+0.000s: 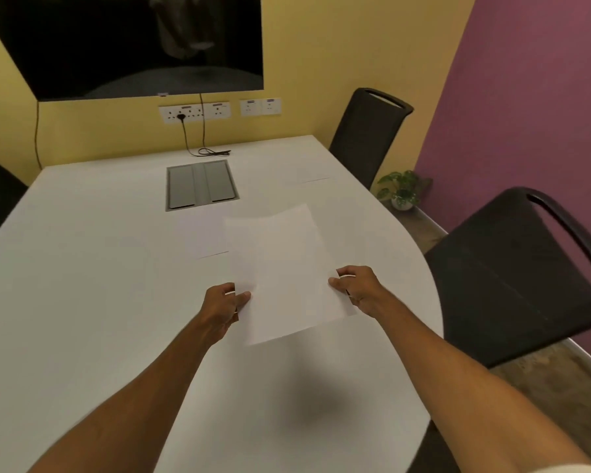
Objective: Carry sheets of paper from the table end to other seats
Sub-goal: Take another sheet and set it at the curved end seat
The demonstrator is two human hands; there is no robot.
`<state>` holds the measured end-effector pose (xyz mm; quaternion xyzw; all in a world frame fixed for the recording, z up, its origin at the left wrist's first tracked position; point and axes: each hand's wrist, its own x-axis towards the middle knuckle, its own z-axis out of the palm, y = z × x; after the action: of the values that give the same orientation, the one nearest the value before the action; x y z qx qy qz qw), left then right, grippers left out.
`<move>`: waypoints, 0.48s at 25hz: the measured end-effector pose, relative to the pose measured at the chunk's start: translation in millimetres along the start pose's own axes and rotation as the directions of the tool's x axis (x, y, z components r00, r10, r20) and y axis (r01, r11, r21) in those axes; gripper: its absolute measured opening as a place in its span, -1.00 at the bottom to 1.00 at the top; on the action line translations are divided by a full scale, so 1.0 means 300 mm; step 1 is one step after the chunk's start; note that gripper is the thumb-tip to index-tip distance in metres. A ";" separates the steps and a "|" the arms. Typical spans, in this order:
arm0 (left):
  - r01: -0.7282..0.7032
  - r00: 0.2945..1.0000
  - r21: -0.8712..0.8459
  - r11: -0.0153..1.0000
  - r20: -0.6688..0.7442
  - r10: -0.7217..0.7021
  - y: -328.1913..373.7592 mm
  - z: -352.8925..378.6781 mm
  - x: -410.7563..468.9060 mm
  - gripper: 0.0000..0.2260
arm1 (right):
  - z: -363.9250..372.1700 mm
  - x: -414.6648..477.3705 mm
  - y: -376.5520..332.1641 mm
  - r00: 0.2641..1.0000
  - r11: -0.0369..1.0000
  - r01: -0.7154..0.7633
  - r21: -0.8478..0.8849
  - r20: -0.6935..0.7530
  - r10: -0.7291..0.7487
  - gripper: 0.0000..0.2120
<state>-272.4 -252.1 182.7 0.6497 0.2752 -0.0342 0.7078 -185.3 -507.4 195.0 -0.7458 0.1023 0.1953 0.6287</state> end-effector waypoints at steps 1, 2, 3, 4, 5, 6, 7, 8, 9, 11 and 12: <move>-0.004 1.000 -0.014 1.000 0.003 0.004 -0.001 0.052 -0.020 -0.74 | -0.057 -0.007 -0.001 1.000 1.000 0.011 0.000 0.003 -0.011 -0.72; -0.008 1.000 -0.026 1.000 0.007 0.009 -0.001 0.108 -0.040 -0.74 | -0.116 -0.012 -0.003 1.000 1.000 0.023 -0.006 0.005 -0.023 -0.72; -0.013 1.000 -0.034 0.999 0.010 0.013 -0.001 0.170 -0.060 -0.74 | -0.181 -0.015 -0.005 0.999 0.999 0.039 -0.015 0.003 -0.039 -0.71; -0.018 1.000 -0.042 0.999 0.011 0.018 -0.001 0.232 -0.081 -0.73 | -0.245 -0.014 -0.006 0.999 0.998 0.052 -0.025 0.000 -0.052 -0.69; -0.024 1.000 -0.048 0.999 0.006 0.025 -0.002 0.302 -0.107 -0.73 | -0.318 -0.015 -0.007 0.998 0.997 0.063 -0.039 -0.002 -0.063 -0.68; -0.029 1.000 -0.054 0.998 -0.003 0.029 -0.003 0.364 -0.127 -0.73 | -0.382 -0.014 -0.010 0.998 0.996 0.069 -0.053 0.001 -0.069 -0.67; -0.035 0.999 -0.057 0.998 -0.012 0.034 -0.005 0.423 -0.144 -0.73 | -0.443 -0.014 -0.013 0.998 0.996 0.068 -0.060 0.009 -0.068 -0.66; -0.041 0.999 -0.057 0.998 -0.019 0.040 -0.007 0.482 -0.160 -0.73 | -0.503 -0.017 -0.016 0.998 0.996 0.065 -0.066 0.017 -0.064 -0.65; -0.047 0.999 -0.056 0.997 -0.019 0.046 -0.007 0.534 -0.173 -0.73 | -0.557 -0.022 -0.019 0.998 0.995 0.063 -0.075 0.020 -0.062 -0.65; -0.054 0.998 -0.068 0.996 -0.017 0.053 -0.007 0.642 -0.196 -0.73 | -0.668 -0.026 -0.025 0.998 0.992 0.062 -0.108 0.016 -0.060 -0.67; -0.055 0.998 -0.073 0.996 -0.018 0.054 -0.004 0.685 -0.204 -0.73 | -0.712 -0.026 -0.031 0.998 0.991 0.061 -0.122 0.020 -0.059 -0.70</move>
<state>-253.8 -464.2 209.0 0.6306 0.2641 0.0004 0.7298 -153.9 -715.2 235.0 -0.7840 0.0625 0.1881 0.5882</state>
